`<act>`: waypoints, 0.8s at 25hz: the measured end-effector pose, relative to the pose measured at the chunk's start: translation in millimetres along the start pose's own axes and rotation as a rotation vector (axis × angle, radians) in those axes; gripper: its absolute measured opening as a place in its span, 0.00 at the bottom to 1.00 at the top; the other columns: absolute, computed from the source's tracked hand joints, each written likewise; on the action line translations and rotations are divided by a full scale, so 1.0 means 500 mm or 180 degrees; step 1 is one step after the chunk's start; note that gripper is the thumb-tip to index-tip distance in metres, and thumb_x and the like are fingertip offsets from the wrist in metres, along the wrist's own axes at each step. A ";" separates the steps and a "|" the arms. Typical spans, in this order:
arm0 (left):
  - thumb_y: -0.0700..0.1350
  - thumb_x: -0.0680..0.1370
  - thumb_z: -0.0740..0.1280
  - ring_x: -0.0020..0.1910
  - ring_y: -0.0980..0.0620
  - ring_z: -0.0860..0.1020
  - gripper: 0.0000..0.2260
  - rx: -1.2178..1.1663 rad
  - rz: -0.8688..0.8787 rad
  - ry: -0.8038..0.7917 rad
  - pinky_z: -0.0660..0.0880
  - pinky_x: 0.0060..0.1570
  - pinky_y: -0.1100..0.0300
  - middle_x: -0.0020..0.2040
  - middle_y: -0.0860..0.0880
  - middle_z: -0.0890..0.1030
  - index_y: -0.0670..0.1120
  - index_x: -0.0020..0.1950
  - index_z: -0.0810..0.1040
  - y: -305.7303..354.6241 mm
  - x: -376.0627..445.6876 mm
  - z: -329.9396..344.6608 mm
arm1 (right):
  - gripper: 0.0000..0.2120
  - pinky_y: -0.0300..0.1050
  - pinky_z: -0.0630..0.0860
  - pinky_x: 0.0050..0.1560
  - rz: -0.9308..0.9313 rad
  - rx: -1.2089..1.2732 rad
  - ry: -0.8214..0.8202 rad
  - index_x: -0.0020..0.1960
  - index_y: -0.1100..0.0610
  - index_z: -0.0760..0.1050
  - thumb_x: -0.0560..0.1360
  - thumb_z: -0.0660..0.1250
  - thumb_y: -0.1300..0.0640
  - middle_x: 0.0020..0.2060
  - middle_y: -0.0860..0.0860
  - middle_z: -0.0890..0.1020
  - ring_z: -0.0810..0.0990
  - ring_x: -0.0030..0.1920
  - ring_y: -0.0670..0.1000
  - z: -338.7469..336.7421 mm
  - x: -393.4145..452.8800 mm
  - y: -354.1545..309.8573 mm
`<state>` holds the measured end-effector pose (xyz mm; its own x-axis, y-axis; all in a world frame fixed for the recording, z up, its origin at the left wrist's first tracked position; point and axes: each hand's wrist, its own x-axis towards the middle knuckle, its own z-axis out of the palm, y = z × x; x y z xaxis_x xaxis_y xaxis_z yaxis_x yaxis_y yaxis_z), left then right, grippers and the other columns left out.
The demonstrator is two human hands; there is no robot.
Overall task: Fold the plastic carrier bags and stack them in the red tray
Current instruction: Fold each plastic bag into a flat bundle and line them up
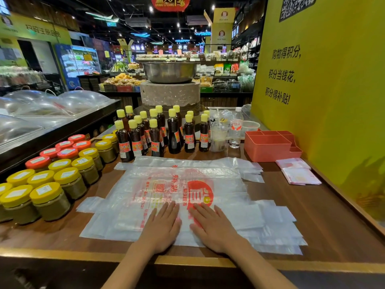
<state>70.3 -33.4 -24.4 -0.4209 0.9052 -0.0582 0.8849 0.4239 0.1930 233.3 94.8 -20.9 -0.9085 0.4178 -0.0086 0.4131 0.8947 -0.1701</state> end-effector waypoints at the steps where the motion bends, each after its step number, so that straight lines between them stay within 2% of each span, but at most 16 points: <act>1: 0.71 0.64 0.24 0.79 0.55 0.38 0.47 -0.0028 -0.0080 -0.0009 0.35 0.75 0.52 0.81 0.55 0.38 0.53 0.81 0.39 -0.015 -0.002 -0.003 | 0.37 0.50 0.34 0.76 0.0055 0.0039 -0.0033 0.82 0.44 0.44 0.76 0.31 0.32 0.81 0.43 0.45 0.40 0.80 0.45 -0.005 -0.006 0.018; 3: 0.70 0.73 0.32 0.80 0.54 0.38 0.40 0.0030 -0.0304 -0.0099 0.37 0.77 0.51 0.81 0.53 0.39 0.52 0.81 0.39 -0.062 -0.015 -0.017 | 0.39 0.51 0.34 0.77 0.0295 0.0028 -0.0095 0.82 0.44 0.41 0.74 0.31 0.29 0.80 0.43 0.42 0.37 0.80 0.45 -0.018 -0.033 0.077; 5: 0.65 0.82 0.40 0.80 0.52 0.39 0.32 0.0115 -0.0604 -0.0158 0.39 0.78 0.49 0.81 0.51 0.40 0.50 0.81 0.39 -0.116 -0.028 -0.026 | 0.46 0.53 0.36 0.78 0.0743 -0.0031 -0.0103 0.82 0.45 0.39 0.67 0.26 0.28 0.80 0.44 0.40 0.37 0.80 0.46 -0.032 -0.068 0.151; 7: 0.62 0.84 0.43 0.80 0.51 0.40 0.31 0.0135 -0.0754 -0.0159 0.40 0.78 0.49 0.82 0.50 0.40 0.49 0.81 0.38 -0.145 -0.038 -0.027 | 0.48 0.55 0.37 0.79 0.1106 -0.0072 -0.0147 0.82 0.47 0.39 0.66 0.25 0.29 0.81 0.47 0.41 0.38 0.80 0.48 -0.040 -0.094 0.195; 10: 0.62 0.84 0.44 0.80 0.51 0.40 0.31 0.0057 -0.0724 -0.0120 0.39 0.78 0.49 0.82 0.49 0.40 0.49 0.81 0.38 -0.147 -0.040 -0.021 | 0.46 0.56 0.36 0.78 0.1171 -0.0086 -0.0206 0.82 0.48 0.40 0.68 0.26 0.29 0.81 0.47 0.42 0.39 0.81 0.49 -0.040 -0.099 0.196; 12: 0.63 0.83 0.45 0.81 0.51 0.41 0.32 -0.0026 -0.0721 0.0040 0.40 0.79 0.48 0.82 0.50 0.42 0.49 0.82 0.41 -0.140 -0.046 -0.028 | 0.47 0.56 0.36 0.78 0.1158 -0.0136 0.0037 0.82 0.48 0.42 0.69 0.25 0.27 0.82 0.47 0.44 0.41 0.81 0.49 -0.043 -0.099 0.189; 14: 0.65 0.82 0.49 0.81 0.51 0.46 0.33 -0.0113 -0.0619 0.0442 0.43 0.79 0.48 0.82 0.50 0.47 0.50 0.82 0.47 -0.129 -0.059 -0.040 | 0.38 0.52 0.41 0.78 0.1028 -0.0101 0.0515 0.81 0.47 0.50 0.76 0.39 0.30 0.81 0.47 0.54 0.50 0.81 0.49 -0.054 -0.102 0.184; 16: 0.66 0.80 0.57 0.79 0.51 0.55 0.34 -0.0168 -0.0294 0.0896 0.53 0.77 0.51 0.81 0.52 0.55 0.53 0.81 0.56 -0.102 -0.075 -0.051 | 0.28 0.48 0.53 0.78 0.0843 0.0383 0.0799 0.79 0.43 0.57 0.81 0.55 0.37 0.78 0.44 0.64 0.61 0.77 0.48 -0.067 -0.097 0.170; 18: 0.66 0.77 0.62 0.73 0.54 0.66 0.33 -0.0169 0.0093 0.0917 0.65 0.71 0.57 0.78 0.55 0.62 0.58 0.79 0.59 -0.053 -0.087 -0.057 | 0.24 0.47 0.63 0.75 0.0655 0.0687 0.0660 0.76 0.39 0.61 0.81 0.61 0.41 0.74 0.41 0.69 0.67 0.73 0.47 -0.077 -0.089 0.151; 20: 0.63 0.78 0.63 0.63 0.57 0.74 0.29 -0.0064 0.0314 0.0864 0.72 0.61 0.64 0.71 0.55 0.68 0.59 0.77 0.60 -0.002 -0.087 -0.049 | 0.21 0.45 0.67 0.71 0.0572 0.0555 0.0471 0.73 0.40 0.66 0.80 0.62 0.41 0.71 0.42 0.72 0.70 0.69 0.46 -0.083 -0.081 0.137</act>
<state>83.0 -74.1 2.0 -0.3734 0.8998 0.2257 0.9212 0.3311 0.2043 301.0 145.5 8.9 -0.7973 0.5972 0.0878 0.5378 0.7689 -0.3458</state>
